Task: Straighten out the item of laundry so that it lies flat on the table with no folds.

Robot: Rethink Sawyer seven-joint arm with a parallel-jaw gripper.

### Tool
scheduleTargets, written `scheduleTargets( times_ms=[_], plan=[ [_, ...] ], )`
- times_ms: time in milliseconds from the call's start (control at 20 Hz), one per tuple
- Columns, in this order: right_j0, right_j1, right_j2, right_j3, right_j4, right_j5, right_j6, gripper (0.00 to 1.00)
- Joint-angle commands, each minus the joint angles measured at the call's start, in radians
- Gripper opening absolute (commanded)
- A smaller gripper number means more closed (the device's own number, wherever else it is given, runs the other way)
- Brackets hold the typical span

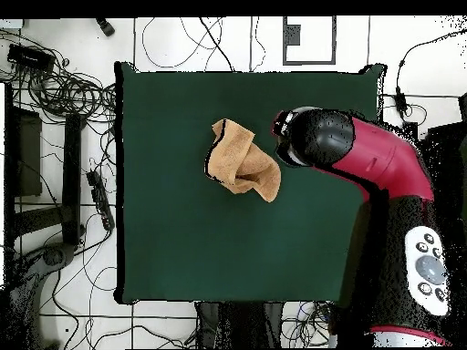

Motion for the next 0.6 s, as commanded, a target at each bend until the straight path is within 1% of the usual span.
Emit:
scheduleTargets(
  times_ms=[50, 300, 600],
  plan=[
    [0.085, 0.020, 0.093, 0.174, 0.029, -0.060, 0.161, 1.00],
    [0.126, 0.004, 0.070, 0.184, 0.055, -0.045, 0.216, 1.00],
    [0.144, 0.032, 0.033, 0.135, 0.049, -0.032, 0.218, 1.00]
  ],
)
